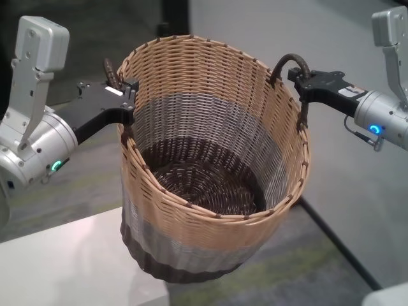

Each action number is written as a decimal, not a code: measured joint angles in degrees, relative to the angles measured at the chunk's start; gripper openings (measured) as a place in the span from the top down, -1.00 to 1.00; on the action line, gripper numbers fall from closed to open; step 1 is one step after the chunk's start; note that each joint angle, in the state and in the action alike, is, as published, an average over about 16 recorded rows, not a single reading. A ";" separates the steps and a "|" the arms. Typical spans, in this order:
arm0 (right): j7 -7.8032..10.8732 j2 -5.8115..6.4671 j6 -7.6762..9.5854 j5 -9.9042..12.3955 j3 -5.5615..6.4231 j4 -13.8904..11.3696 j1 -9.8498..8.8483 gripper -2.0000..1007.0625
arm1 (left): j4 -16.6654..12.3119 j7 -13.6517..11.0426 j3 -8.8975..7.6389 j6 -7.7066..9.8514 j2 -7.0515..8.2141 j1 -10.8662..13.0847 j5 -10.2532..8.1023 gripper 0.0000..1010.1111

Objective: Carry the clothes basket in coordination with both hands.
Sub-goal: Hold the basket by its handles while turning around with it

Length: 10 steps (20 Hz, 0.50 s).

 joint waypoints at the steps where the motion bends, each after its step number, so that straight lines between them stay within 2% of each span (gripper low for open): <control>1: 0.00 0.00 0.00 0.00 0.00 0.00 0.00 0.96 | 0.00 0.00 0.00 0.00 0.00 0.00 0.00 1.00; 10: 0.00 0.00 0.00 0.00 0.00 0.00 0.00 0.96 | 0.00 0.00 0.00 0.00 0.00 0.00 0.00 1.00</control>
